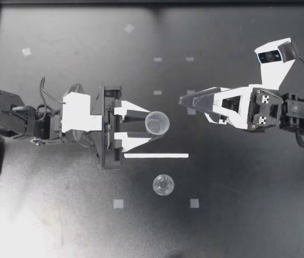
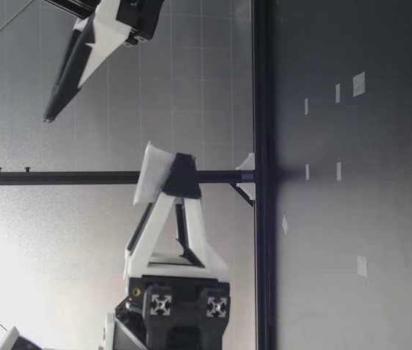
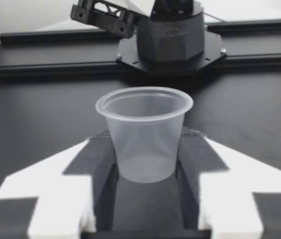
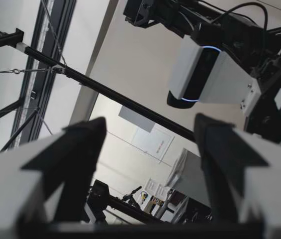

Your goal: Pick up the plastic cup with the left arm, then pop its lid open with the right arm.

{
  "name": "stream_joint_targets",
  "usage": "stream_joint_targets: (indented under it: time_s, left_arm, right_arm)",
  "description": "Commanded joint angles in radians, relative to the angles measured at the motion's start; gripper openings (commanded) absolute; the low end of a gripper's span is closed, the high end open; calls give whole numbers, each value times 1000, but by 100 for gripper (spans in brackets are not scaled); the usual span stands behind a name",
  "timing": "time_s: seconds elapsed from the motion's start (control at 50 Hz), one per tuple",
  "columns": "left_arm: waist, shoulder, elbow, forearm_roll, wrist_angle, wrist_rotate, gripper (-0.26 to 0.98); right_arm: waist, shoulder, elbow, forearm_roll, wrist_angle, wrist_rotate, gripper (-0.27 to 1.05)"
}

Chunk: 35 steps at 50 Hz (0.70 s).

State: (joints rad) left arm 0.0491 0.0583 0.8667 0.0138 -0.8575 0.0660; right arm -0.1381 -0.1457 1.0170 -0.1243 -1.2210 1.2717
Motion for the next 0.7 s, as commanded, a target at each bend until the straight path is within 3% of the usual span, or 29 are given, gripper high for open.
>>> stream_joint_targets:
  time_s: [0.0, 0.2, 0.46, 0.68]
  left_arm:
    - [2, -12, -18, 0, -5, 0, 21]
    - [2, -12, -18, 0, -5, 0, 21]
    - [2, -11, -17, 0, -5, 0, 21]
    - [2, -12, -20, -2, -5, 0, 21]
  right_arm:
    - [-8, -6, -9, 0, -5, -3, 70]
    - [-8, -2, -8, -5, 8, -20, 70]
    - [-9, -35, -2, -43, 87, -250, 70]
    - [-2, -61, 12, -107, 253, -775, 70]
